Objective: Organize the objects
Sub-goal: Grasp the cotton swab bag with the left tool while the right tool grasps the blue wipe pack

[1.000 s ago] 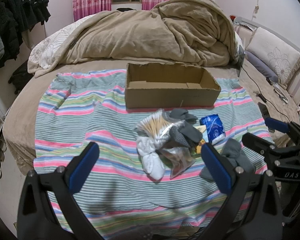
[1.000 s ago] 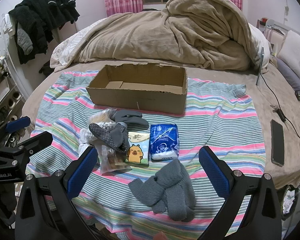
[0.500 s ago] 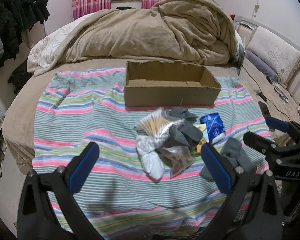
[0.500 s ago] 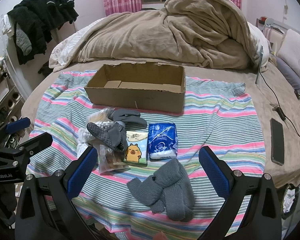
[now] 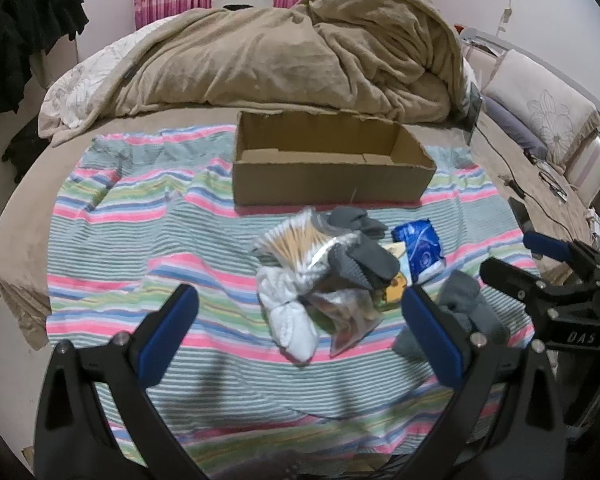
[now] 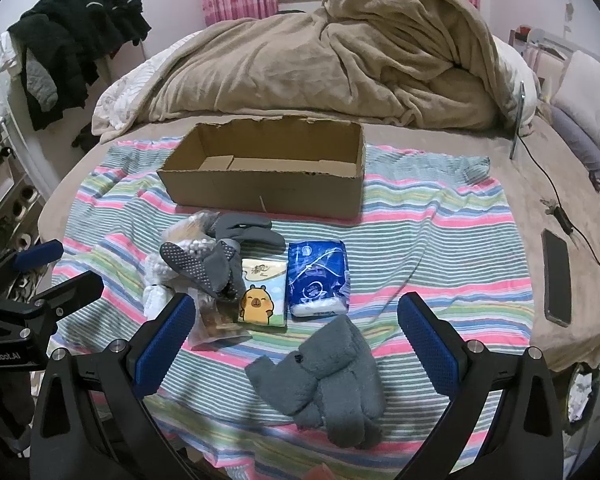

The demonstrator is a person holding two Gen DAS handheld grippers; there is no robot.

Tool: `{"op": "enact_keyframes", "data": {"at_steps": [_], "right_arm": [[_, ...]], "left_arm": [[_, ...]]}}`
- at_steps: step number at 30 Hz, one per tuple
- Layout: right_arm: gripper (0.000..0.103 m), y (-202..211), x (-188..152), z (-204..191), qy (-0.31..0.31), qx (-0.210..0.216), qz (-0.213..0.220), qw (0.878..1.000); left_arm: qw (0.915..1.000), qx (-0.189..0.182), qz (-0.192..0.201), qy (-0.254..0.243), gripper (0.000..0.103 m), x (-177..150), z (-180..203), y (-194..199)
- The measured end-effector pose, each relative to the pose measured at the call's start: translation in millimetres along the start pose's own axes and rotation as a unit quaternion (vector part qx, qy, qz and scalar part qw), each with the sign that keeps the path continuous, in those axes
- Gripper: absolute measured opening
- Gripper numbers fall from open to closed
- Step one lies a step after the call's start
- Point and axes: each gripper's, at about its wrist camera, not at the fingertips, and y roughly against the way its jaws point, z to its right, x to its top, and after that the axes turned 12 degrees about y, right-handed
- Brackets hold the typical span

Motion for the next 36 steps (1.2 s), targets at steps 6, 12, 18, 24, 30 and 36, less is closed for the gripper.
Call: {"op": "enact_keyframes", "data": {"at_steps": [6,12,18,24,30,36], "right_arm": [[0.102,-14.4,1.1,4.4,-0.003,0.001,-0.013,1.000],[0.102,-30.5,3.3,10.5,-0.006,0.000,-0.026,1.000],[0.102,-50.9,7.0,16.9,-0.007,0.003,-0.040,0.999],[0.099,-73.9,9.0,25.8,-0.011,0.006,-0.058,0.998],[0.099,-94.5,10.1,37.3,-0.018,0.008,-0.072,0.997],[0.089,-114.5,11.1,43.0,-0.020,0.017,-0.086,0.996]], "left_arm": [[0.9997,0.009,-0.021,-0.001,0.102,1.1,-7.0,-24.5],[0.9994,0.006,-0.031,0.012,0.102,11.9,-15.7,-45.1],[0.9980,-0.013,-0.046,0.041,0.101,27.8,-23.8,-66.3],[0.9958,-0.018,-0.070,0.056,0.092,37.9,-28.2,-95.5],[0.9935,-0.028,-0.092,0.060,0.092,43.7,-27.3,-123.1],[0.9912,-0.046,-0.106,0.065,0.092,48.8,-23.7,-136.7]]}}
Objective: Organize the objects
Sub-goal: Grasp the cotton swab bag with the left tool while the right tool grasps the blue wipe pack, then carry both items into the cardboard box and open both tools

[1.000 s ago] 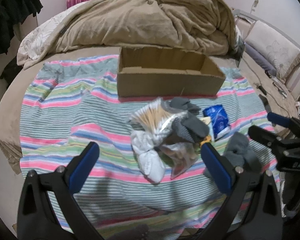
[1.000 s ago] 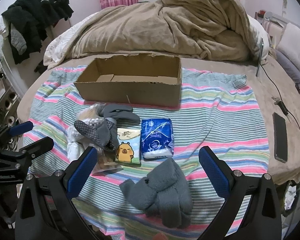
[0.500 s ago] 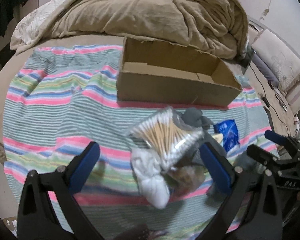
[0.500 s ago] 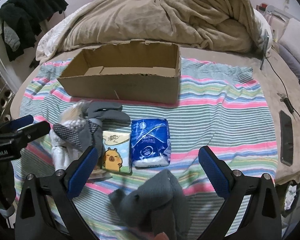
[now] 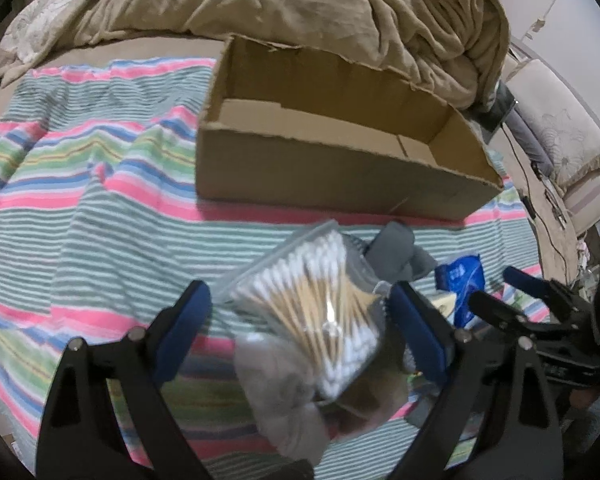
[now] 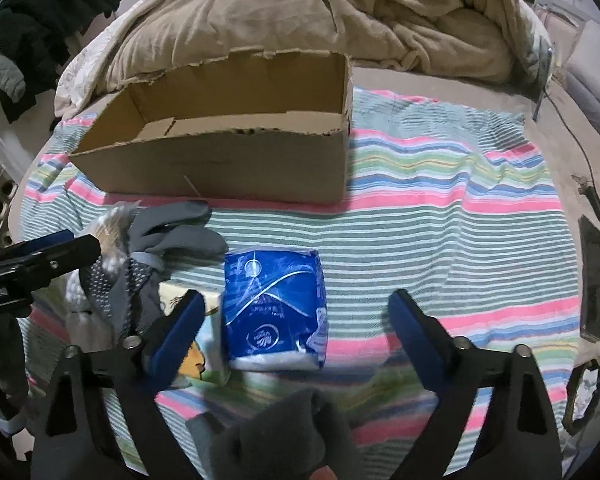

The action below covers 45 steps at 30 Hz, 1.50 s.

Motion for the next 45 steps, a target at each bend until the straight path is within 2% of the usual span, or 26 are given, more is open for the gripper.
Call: {"op": "enact_keyframes", "data": {"at_steps": [5,7,8,9,11,13,15,19,20,21,22,25,29,31,32,33,37,41,43,45], "right_arm": [[0.081,-13.1,-3.7,1.8,-0.005,0.009,-0.009,1.000],[0.068,-13.4,-4.9,2.6,-0.003,0.018,-0.003,1.000],[0.062,-13.2,-5.2,2.5,-0.002,0.017,-0.003,1.000],[0.050,-13.0,-5.3,2.4,0.000,0.016,-0.004,1.000],[0.047,-10.4,-5.7,3.0,0.001,0.020,-0.001,1.000],[0.039,-6.4,-6.1,1.8,0.005,0.022,0.005,1.000],[0.036,-2.8,-5.9,0.5,0.009,0.022,0.008,1.000],[0.033,8.3,-4.7,0.8,0.008,0.018,0.020,1.000],[0.033,11.3,-4.6,1.0,0.008,0.016,0.024,1.000],[0.033,14.3,-4.1,1.3,0.008,0.015,0.027,0.999],[0.033,18.4,-3.0,1.6,0.008,0.013,0.032,0.999],[0.033,26.2,-1.1,2.0,0.007,0.010,0.042,0.999],[0.033,32.3,-0.9,0.6,0.006,0.009,0.048,0.999],[0.033,34.6,-2.4,1.9,0.005,0.011,0.049,0.999],[0.033,34.1,-3.0,1.8,0.005,0.011,0.048,0.999],[0.033,33.7,-3.2,1.8,0.005,0.012,0.048,0.999],[0.033,35.9,-5.1,4.0,0.003,0.013,0.051,0.999],[0.033,35.5,-6.2,9.1,-0.003,0.012,0.053,0.999],[0.033,37.5,-6.9,10.8,-0.005,0.011,0.056,0.998],[0.033,40.4,-6.6,11.6,-0.005,0.011,0.061,0.998]], "left_arm": [[0.9997,-0.011,-0.024,0.005,0.092,-2.5,-2.2,-15.1],[0.9997,-0.014,-0.020,0.001,0.086,-3.8,-1.6,-15.3],[0.9998,-0.014,-0.017,0.002,0.080,-3.7,-1.9,-14.8],[0.9997,-0.018,-0.015,0.004,0.074,-3.2,-2.4,-14.2],[0.9997,-0.021,-0.012,0.002,0.066,-2.7,-2.4,-13.0],[0.9996,-0.027,-0.008,0.001,0.061,-3.4,-2.1,-10.3],[0.9995,-0.032,-0.001,-0.001,0.053,-4.4,-1.1,-6.5],[0.9993,-0.036,0.008,-0.005,0.046,-5.0,1.8,1.5],[0.9992,-0.037,0.011,-0.006,0.042,-5.5,1.0,4.7],[0.9991,-0.040,0.014,-0.008,0.027,-5.9,1.2,7.7],[0.9990,-0.041,0.014,-0.010,0.023,-6.1,2.2,9.3],[0.9990,-0.038,0.008,-0.023,0.023,-7.5,7.7,8.2],[0.9996,-0.019,-0.014,-0.012,0.036,-9.0,8.1,-2.3],[0.9997,-0.008,-0.022,-0.011,0.056,-8.3,8.9,-5.4],[0.9996,-0.006,-0.026,-0.006,0.078,-8.6,7.7,-7.3],[0.9995,-0.008,-0.032,0.005,0.084,-8.6,4.7,-10.6],[0.9993,-0.012,-0.033,0.014,0.084,-6.3,5.9,-19.0],[0.9983,-0.037,-0.039,0.024,0.081,-2.9,5.8,-33.2],[0.9979,-0.052,-0.032,0.022,0.058,-0.7,8.7,-32.8],[0.9978,-0.061,-0.024,0.008,0.044,-0.4,15.1,-28.8]]}}
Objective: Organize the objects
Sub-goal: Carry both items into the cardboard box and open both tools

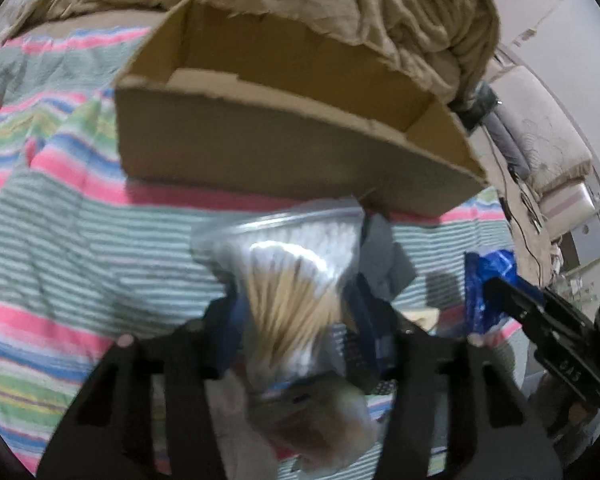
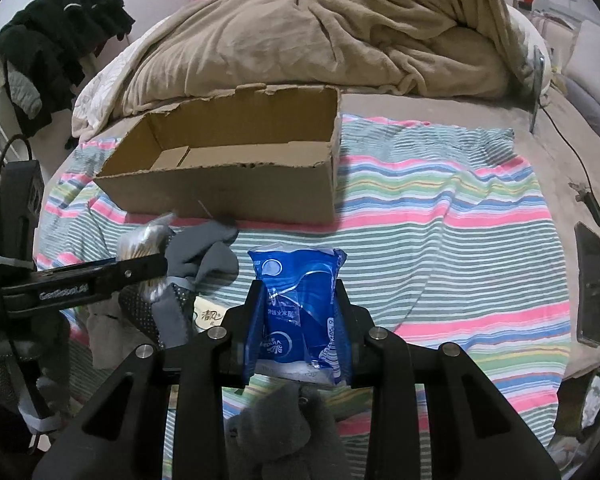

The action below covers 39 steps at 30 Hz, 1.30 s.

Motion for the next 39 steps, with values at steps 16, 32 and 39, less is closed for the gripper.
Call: {"op": "enact_keyframes", "data": {"at_steps": [16,32,39], "right_arm": [[0.033,28.4,36.9,-5.6,0.018,0.001,0.056,0.998],[0.033,28.1,79.1,2.2,0.023,0.004,0.092,0.995],[0.034,8.9,99.6,7.4,0.025,0.009,0.094,0.995]], "left_arm": [[0.9953,-0.029,0.079,-0.047,0.042,15.6,26.2,83.2],[0.9912,-0.042,0.107,-0.065,0.043,53.9,48.2,85.7],[0.9916,-0.030,0.096,-0.081,0.043,74.4,60.7,56.6]]}}
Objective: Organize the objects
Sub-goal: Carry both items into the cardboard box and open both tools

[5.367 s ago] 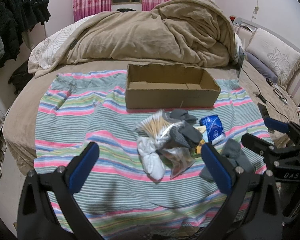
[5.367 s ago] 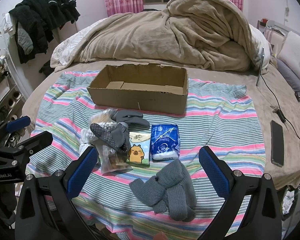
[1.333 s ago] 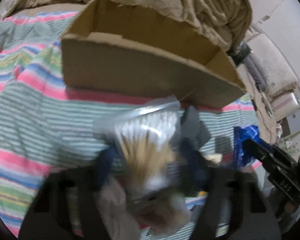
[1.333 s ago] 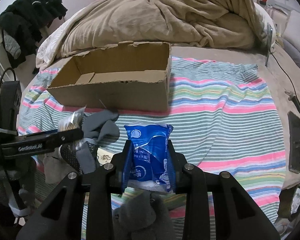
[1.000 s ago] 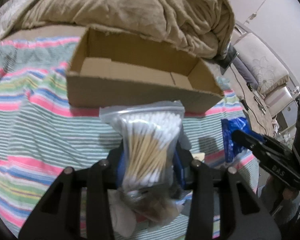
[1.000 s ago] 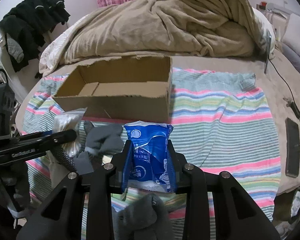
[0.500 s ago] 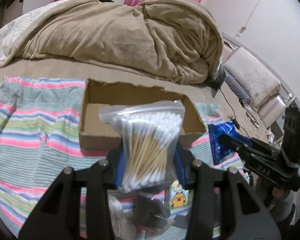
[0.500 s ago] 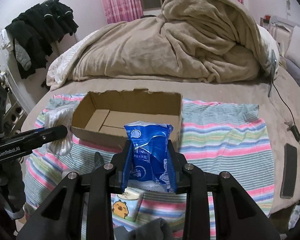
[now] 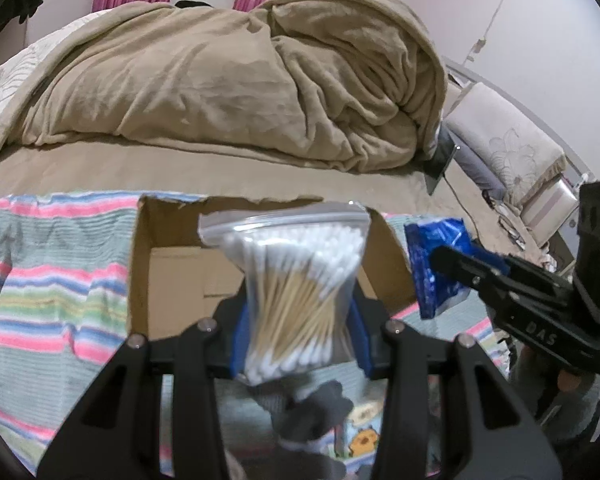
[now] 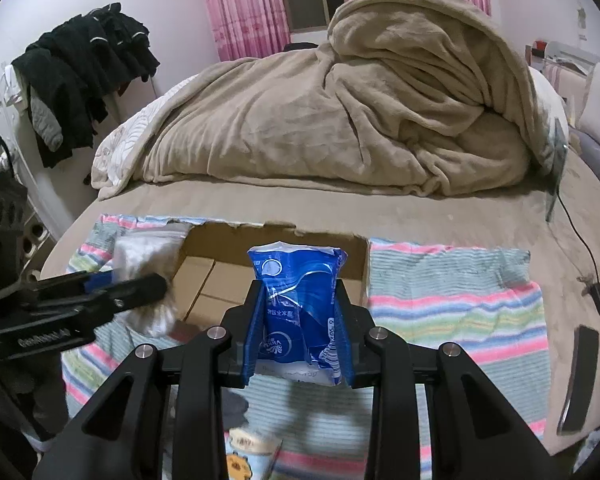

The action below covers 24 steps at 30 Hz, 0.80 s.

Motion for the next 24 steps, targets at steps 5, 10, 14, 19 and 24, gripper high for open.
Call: {"op": "enact_keyframes", "data": {"at_steps": [5,10,14,19,24], "right_arm": [[0.034,-26.0,3.9,7.1,-0.006,0.006,-0.012,1.000],[0.034,-49.0,2.9,11.5,-0.008,0.017,-0.025,1.000],[0.035,-67.5,-1.2,13.1,-0.013,0.024,-0.040,0.999],[0.039,-75.6,-4.0,16.0,-0.019,0.031,-0.046,0.998],[0.051,-68.5,-1.3,15.5,-0.013,0.031,-0.040,0.999]], "left_arm": [[0.9999,0.009,-0.013,-0.005,0.043,9.3,0.1,-31.7],[0.9991,0.011,-0.040,-0.008,0.043,10.5,-0.8,-62.5],[0.9976,0.020,-0.065,-0.008,0.044,5.4,-4.3,-83.3],[0.9960,0.043,-0.078,-0.007,0.047,3.6,-7.8,-95.8],[0.9969,0.048,-0.062,-0.006,0.065,5.2,-6.7,-87.1]]}}
